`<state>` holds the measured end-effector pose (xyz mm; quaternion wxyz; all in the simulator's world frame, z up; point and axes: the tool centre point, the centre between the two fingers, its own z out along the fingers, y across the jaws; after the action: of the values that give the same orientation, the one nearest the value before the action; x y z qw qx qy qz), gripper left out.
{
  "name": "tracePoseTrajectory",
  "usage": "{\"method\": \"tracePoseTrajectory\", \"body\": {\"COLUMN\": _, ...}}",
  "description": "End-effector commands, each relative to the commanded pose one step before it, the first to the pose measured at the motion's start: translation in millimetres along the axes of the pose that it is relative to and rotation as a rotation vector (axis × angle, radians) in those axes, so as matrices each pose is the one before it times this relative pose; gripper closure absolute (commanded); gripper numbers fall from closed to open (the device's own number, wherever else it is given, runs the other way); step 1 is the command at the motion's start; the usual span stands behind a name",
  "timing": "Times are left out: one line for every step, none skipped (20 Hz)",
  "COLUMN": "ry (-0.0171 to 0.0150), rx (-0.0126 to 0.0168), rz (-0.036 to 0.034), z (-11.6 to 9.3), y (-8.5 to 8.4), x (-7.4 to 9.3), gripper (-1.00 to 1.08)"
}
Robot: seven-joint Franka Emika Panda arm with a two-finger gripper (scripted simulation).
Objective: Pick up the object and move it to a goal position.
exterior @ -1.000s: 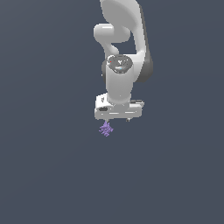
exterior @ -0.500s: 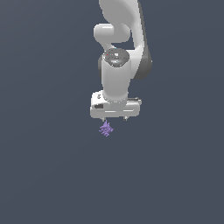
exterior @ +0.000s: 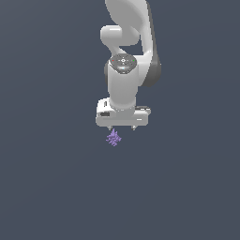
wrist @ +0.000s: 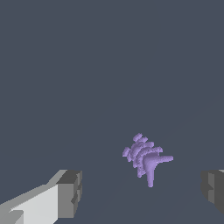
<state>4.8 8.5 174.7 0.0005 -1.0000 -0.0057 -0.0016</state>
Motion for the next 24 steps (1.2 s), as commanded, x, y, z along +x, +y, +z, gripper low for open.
{"method": "tracePoseTrajectory", "body": {"ry": -0.00084, "rx": 0.00118, "rz": 0.03264, "z": 4.79, "y": 1.65, "x": -1.40, "gripper": -0.92}}
{"method": "tracePoseTrajectory", "body": {"ry": -0.00021, "rx": 0.00055, "rz": 0.01656, "z": 2.30, "y": 0.86, "x": -0.64, "gripper": -0.92}}
{"method": "tracePoseTrajectory", "body": {"ry": -0.00022, "rx": 0.00055, "rz": 0.01810, "z": 2.49, "y": 0.98, "x": -0.69, "gripper": -0.92}}
{"method": "tracePoseTrajectory", "body": {"ry": -0.00024, "rx": 0.00055, "rz": 0.01961, "z": 2.69, "y": 1.08, "x": -0.75, "gripper": -0.92}}
{"method": "tracePoseTrajectory", "body": {"ry": -0.00026, "rx": 0.00055, "rz": 0.02120, "z": 2.90, "y": 1.18, "x": -0.80, "gripper": -0.92}}
{"method": "tracePoseTrajectory", "body": {"ry": -0.00028, "rx": 0.00053, "rz": 0.02279, "z": 3.11, "y": 1.31, "x": -0.86, "gripper": -0.92}}
{"method": "tracePoseTrajectory", "body": {"ry": -0.00028, "rx": 0.00049, "rz": 0.02442, "z": 3.30, "y": 1.45, "x": -0.90, "gripper": -0.92}}
{"method": "tracePoseTrajectory", "body": {"ry": -0.00028, "rx": 0.00044, "rz": 0.02606, "z": 3.50, "y": 1.60, "x": -0.94, "gripper": -0.92}}
{"method": "tracePoseTrajectory", "body": {"ry": -0.00027, "rx": 0.00038, "rz": 0.02770, "z": 3.69, "y": 1.75, "x": -0.98, "gripper": -0.92}}
{"method": "tracePoseTrajectory", "body": {"ry": -0.00026, "rx": 0.00030, "rz": 0.02937, "z": 3.88, "y": 1.91, "x": -1.02, "gripper": -0.92}}
{"method": "tracePoseTrajectory", "body": {"ry": -0.00023, "rx": 0.00021, "rz": 0.03103, "z": 4.07, "y": 2.08, "x": -1.04, "gripper": -0.92}}
{"method": "tracePoseTrajectory", "body": {"ry": -0.00018, "rx": 0.00009, "rz": 0.03200, "z": 4.16, "y": 2.22, "x": -1.04, "gripper": -0.92}}
{"method": "tracePoseTrajectory", "body": {"ry": -0.00013, "rx": -0.00002, "rz": 0.03204, "z": 4.12, "y": 2.29, "x": -0.99, "gripper": -0.92}}
{"method": "tracePoseTrajectory", "body": {"ry": -0.00006, "rx": -0.00014, "rz": 0.03182, "z": 4.05, "y": 2.35, "x": -0.94, "gripper": -0.92}}
{"method": "tracePoseTrajectory", "body": {"ry": 0.00001, "rx": -0.00023, "rz": 0.03038, "z": 3.83, "y": 2.31, "x": -0.85, "gripper": -0.92}}
{"method": "tracePoseTrajectory", "body": {"ry": 0.00007, "rx": -0.00031, "rz": 0.02875, "z": 3.60, "y": 2.24, "x": -0.76, "gripper": -0.92}}
{"method": "tracePoseTrajectory", "body": {"ry": 0.00013, "rx": -0.00037, "rz": 0.02715, "z": 3.37, "y": 2.17, "x": -0.67, "gripper": -0.92}}
{"method": "tracePoseTrajectory", "body": {"ry": 0.00018, "rx": -0.00041, "rz": 0.02552, "z": 3.14, "y": 2.08, "x": -0.59, "gripper": -0.92}}
{"method": "tracePoseTrajectory", "body": {"ry": 0.00022, "rx": -0.00044, "rz": 0.02390, "z": 2.92, "y": 1.98, "x": -0.51, "gripper": -0.92}}
{"method": "tracePoseTrajectory", "body": {"ry": 0.00025, "rx": -0.00046, "rz": 0.02225, "z": 2.70, "y": 1.87, "x": -0.44, "gripper": -0.92}}
{"method": "tracePoseTrajectory", "body": {"ry": 0.00028, "rx": -0.00046, "rz": 0.02063, "z": 2.48, "y": 1.77, "x": -0.38, "gripper": -0.92}}
{"method": "tracePoseTrajectory", "body": {"ry": 0.00029, "rx": -0.00046, "rz": 0.01898, "z": 2.27, "y": 1.65, "x": -0.32, "gripper": -0.92}}
{"method": "tracePoseTrajectory", "body": {"ry": 0.00030, "rx": -0.00044, "rz": 0.01734, "z": 2.06, "y": 1.52, "x": -0.27, "gripper": -0.92}}
{"method": "tracePoseTrajectory", "body": {"ry": 0.00030, "rx": -0.00042, "rz": 0.01569, "z": 1.86, "y": 1.39, "x": -0.23, "gripper": -0.92}}
